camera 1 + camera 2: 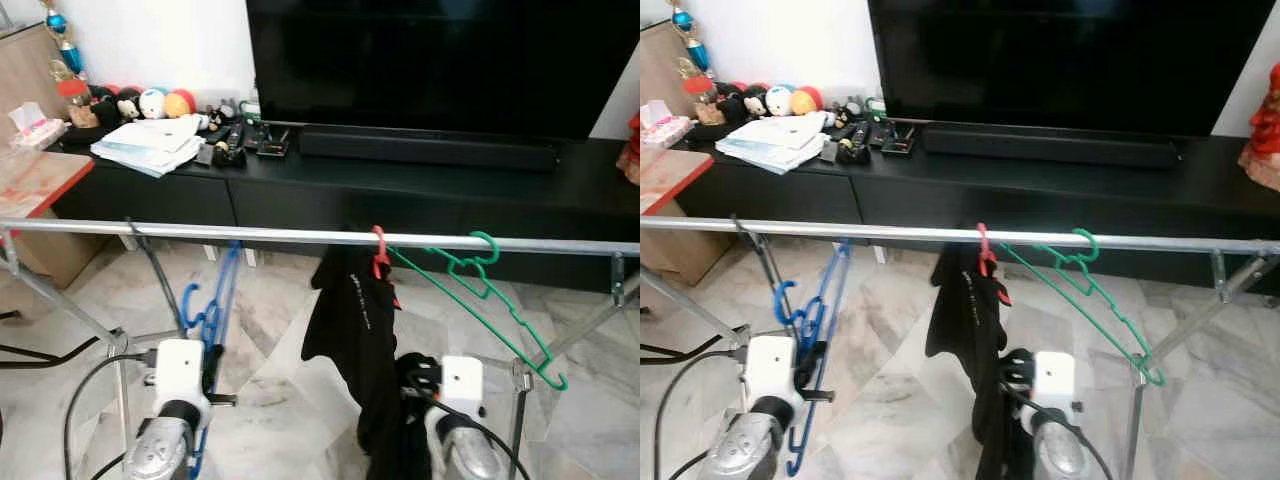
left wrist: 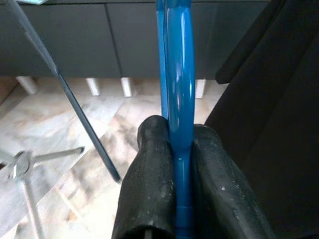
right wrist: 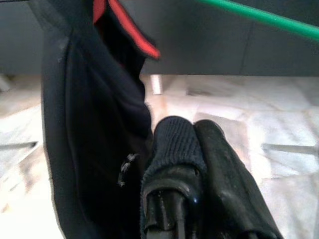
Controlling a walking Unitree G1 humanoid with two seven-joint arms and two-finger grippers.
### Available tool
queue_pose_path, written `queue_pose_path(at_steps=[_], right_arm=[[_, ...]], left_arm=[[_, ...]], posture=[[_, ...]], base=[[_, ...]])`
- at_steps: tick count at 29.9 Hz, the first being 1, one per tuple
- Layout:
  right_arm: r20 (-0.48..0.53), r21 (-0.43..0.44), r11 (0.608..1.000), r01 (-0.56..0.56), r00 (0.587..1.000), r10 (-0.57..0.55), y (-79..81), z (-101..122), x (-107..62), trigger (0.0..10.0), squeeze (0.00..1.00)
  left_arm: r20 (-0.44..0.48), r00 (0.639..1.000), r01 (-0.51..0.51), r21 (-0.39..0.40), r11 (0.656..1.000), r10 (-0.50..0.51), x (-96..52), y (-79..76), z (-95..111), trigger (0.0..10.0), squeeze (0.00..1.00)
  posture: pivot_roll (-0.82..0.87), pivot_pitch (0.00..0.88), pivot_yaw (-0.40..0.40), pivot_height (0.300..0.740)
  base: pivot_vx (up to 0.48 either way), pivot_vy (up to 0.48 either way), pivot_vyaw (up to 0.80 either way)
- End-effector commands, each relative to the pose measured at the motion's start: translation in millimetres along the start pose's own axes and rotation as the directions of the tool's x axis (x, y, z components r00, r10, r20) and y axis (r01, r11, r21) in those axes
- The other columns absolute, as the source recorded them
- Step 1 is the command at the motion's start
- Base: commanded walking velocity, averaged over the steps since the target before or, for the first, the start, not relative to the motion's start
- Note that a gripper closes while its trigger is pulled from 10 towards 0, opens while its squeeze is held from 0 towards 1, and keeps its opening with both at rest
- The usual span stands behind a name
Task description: Hang hanger
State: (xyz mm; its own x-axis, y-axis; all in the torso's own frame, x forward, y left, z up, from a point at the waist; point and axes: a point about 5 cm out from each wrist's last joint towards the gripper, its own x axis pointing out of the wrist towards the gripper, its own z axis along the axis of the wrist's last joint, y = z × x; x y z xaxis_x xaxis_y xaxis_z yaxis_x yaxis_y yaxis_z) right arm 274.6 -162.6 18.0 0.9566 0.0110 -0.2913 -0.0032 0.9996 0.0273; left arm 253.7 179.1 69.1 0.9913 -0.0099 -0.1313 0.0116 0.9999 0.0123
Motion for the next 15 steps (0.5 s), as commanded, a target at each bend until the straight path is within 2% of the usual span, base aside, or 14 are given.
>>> queue_pose_path(at_steps=[1, 15], right_arm=[[0.018, 0.004, 1.000, -0.022, 1.000, 0.022, 9.3, 3.7, 1.5, 10.0, 0.00], [0.009, 0.008, 1.000, 0.028, 1.000, -0.028, 3.0, 3.0, 2.2, 10.0, 0.00]], left_arm=[[-0.005, 1.000, -0.011, 0.019, 1.000, 0.011, -1.6, 7.5, 0.2, 10.0, 0.00], [-0.033, 0.999, 0.022, 0.019, 1.000, -0.021, -5.5, 6.1, -7.0, 10.0, 0.00]], posture=[[0.07, 0.098, 0.029, 0.740], [0.07, 0.105, 0.025, 0.740]], base=[[0.000, 0.000, 0.00], [0.000, 0.000, 0.00]])
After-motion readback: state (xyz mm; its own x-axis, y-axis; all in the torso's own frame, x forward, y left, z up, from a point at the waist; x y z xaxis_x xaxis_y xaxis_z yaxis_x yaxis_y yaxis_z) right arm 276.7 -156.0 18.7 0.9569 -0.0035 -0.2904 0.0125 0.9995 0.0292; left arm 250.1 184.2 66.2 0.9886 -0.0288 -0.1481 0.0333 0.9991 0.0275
